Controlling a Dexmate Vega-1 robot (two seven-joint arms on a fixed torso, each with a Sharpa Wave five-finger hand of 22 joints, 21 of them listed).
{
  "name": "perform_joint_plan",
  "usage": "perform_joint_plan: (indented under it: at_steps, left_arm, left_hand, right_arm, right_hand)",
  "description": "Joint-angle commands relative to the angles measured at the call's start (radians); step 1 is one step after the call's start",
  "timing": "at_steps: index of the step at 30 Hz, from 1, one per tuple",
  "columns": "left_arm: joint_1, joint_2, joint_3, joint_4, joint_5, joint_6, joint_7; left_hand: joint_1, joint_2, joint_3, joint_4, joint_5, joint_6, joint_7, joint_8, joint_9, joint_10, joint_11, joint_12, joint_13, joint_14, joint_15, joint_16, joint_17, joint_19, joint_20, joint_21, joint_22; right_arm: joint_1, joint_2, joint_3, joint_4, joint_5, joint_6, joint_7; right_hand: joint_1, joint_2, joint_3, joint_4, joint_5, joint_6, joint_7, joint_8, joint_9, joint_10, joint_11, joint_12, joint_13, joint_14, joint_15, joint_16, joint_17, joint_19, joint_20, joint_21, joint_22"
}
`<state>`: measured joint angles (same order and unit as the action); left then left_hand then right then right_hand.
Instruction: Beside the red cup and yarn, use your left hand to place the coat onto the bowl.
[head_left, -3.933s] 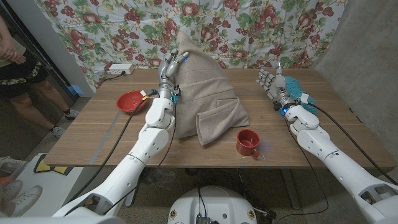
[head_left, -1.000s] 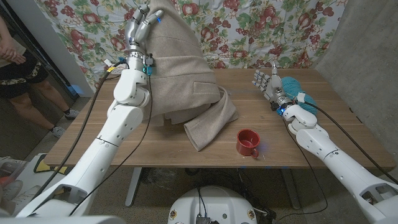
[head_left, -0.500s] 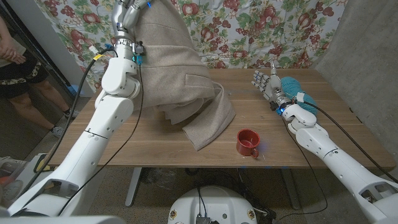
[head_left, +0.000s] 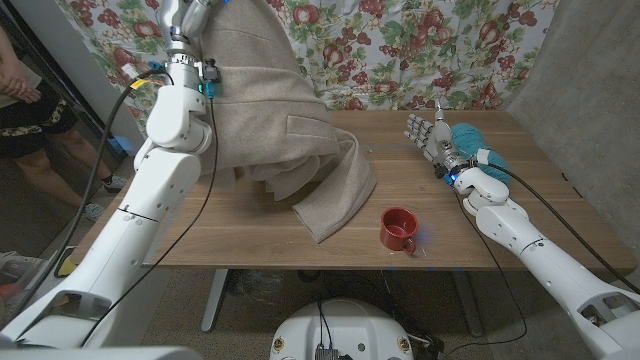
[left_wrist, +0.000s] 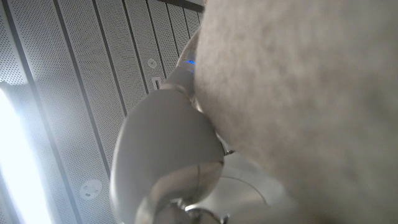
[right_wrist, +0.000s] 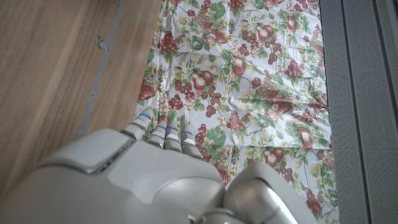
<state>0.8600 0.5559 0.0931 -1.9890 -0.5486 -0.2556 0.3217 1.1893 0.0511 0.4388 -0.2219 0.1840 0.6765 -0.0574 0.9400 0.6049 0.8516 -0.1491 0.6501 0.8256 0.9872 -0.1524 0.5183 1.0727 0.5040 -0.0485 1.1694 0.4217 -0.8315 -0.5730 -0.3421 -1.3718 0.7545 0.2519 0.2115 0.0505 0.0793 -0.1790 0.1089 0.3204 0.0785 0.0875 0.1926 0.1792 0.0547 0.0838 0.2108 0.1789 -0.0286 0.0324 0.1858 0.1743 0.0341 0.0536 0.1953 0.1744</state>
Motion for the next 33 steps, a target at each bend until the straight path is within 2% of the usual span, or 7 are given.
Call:
perform_joint_plan:
  at_steps: [1, 4, 16, 24, 33]
  left_arm:
    - [0.057, 0.043, -0.068, -0.041, 0.034, 0.058, 0.049]
    - [0.069, 0.041, -0.080, -0.041, 0.018, 0.058, 0.043]
    - [0.114, 0.060, -0.131, -0.051, 0.014, 0.078, 0.049]
    - [0.126, 0.064, -0.157, -0.054, 0.002, 0.086, 0.049]
    - [0.141, 0.074, -0.188, -0.046, 0.001, 0.100, 0.050]
  left_hand:
    - [-0.001, 0.006, 0.067, 0.060, 0.006, -0.004, -0.001, 0.009, 0.002, 0.039, -0.033, -0.007, 0.001, 0.011, -0.080, -0.003, 0.002, -0.004, -0.102, 0.009, -0.004]
    - [-0.001, 0.005, 0.067, 0.060, 0.006, -0.004, 0.001, 0.011, 0.000, 0.042, -0.034, -0.008, -0.001, 0.012, -0.080, -0.004, 0.004, -0.005, -0.102, 0.011, -0.006]
    - [-0.002, 0.006, 0.067, 0.060, 0.006, -0.008, 0.001, 0.015, -0.007, 0.041, -0.030, -0.010, 0.004, 0.015, -0.080, -0.011, 0.006, -0.007, -0.101, 0.016, -0.019]
    - [-0.002, 0.007, 0.066, 0.060, 0.006, -0.012, 0.002, 0.019, -0.010, 0.041, -0.033, -0.013, 0.004, 0.017, -0.080, -0.016, 0.007, -0.009, -0.101, 0.020, -0.029]
    - [-0.002, 0.008, 0.065, 0.060, 0.007, -0.013, 0.003, 0.023, -0.016, 0.038, -0.029, -0.016, 0.006, 0.016, -0.081, -0.022, 0.010, -0.012, -0.099, 0.025, -0.038]
  right_arm:
    - [0.002, -0.002, -0.002, -0.008, -0.003, 0.000, 0.000]
    - [0.002, -0.004, -0.003, -0.012, -0.005, -0.003, -0.002]
    - [0.004, -0.001, -0.010, -0.020, -0.009, -0.011, -0.007]
    - [0.008, 0.002, -0.015, -0.021, -0.013, -0.014, -0.010]
    - [0.008, 0.001, -0.018, -0.029, -0.018, -0.022, -0.021]
  right_hand:
    - [-0.001, 0.017, 0.003, 0.003, -0.004, 0.002, 0.004, -0.003, 0.005, 0.005, 0.002, 0.000, 0.006, 0.005, -0.001, -0.003, 0.004, 0.007, 0.003, 0.001, 0.004]
    - [-0.001, 0.017, 0.003, 0.003, -0.004, 0.003, 0.004, -0.002, 0.005, 0.005, 0.009, 0.000, 0.006, 0.005, -0.002, -0.003, 0.004, 0.006, 0.003, 0.001, 0.004]
    - [-0.001, 0.017, 0.004, 0.003, -0.004, 0.003, 0.004, -0.003, 0.005, 0.005, 0.003, 0.000, 0.006, 0.005, -0.002, -0.003, 0.004, 0.006, 0.003, 0.000, 0.004]
    - [-0.001, 0.017, 0.004, 0.003, -0.005, 0.003, 0.005, -0.002, 0.005, 0.005, 0.008, 0.000, 0.006, 0.006, -0.001, -0.002, 0.004, 0.005, 0.003, 0.000, 0.004]
    - [-0.001, 0.017, 0.005, 0.003, -0.005, 0.002, 0.005, -0.003, 0.005, 0.006, 0.003, 0.000, 0.006, 0.005, -0.002, -0.003, 0.004, 0.005, 0.003, 0.000, 0.004]
